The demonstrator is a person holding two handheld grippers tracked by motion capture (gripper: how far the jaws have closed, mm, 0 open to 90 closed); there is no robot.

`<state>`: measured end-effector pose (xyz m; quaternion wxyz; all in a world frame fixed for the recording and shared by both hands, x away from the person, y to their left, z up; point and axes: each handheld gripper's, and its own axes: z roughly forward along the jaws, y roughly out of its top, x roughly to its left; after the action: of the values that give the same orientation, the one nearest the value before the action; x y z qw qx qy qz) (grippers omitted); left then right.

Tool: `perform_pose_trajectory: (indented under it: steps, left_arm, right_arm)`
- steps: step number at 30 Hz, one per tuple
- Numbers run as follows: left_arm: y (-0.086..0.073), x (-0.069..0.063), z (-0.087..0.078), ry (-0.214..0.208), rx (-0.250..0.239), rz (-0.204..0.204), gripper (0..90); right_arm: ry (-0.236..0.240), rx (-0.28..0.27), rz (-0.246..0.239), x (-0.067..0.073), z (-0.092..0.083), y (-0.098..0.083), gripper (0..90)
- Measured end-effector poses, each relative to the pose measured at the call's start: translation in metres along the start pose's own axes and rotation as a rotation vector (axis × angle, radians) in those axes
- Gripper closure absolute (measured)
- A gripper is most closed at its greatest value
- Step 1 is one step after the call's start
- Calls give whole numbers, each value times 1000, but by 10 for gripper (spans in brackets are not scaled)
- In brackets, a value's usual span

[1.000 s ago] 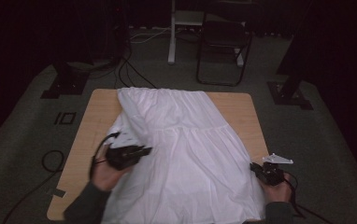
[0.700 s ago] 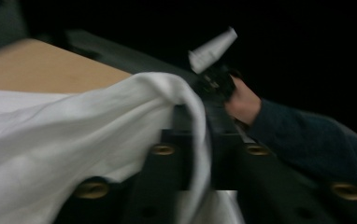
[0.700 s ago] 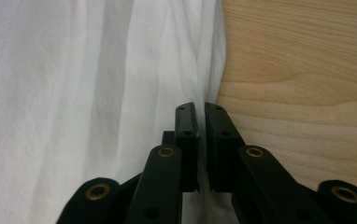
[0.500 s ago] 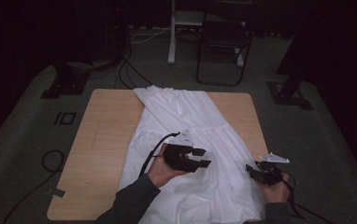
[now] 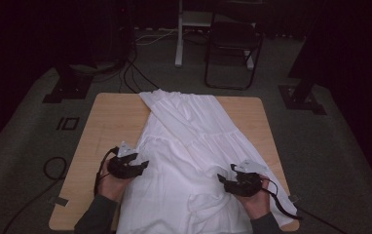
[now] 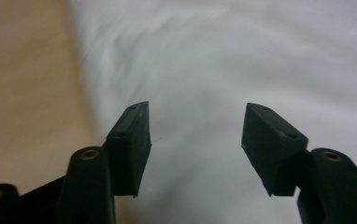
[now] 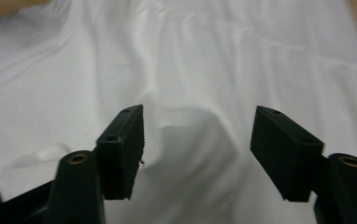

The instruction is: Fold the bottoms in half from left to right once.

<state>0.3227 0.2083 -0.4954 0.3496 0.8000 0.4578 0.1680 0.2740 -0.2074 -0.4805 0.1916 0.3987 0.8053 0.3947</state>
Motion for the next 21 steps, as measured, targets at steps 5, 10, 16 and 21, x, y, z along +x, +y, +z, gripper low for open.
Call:
perform_pose_trajectory:
  steps: [5, 10, 16, 21]
  left_arm:
    - [-30, 20, 14, -4, 71, -99, 378]
    - [-25, 5, 22, -140, 58, -28, 872]
    - [11, -13, -37, -147, -197, -6, 878]
    - [14, -34, -13, -70, -110, 51, 677]
  right_arm:
    - [-23, 107, -51, 7, 24, -8, 512]
    - [-30, 83, -34, -12, 6, -8, 883]
    - [-146, -143, 86, -61, -62, 5, 885]
    - [-276, -54, 162, -110, -65, -19, 871]
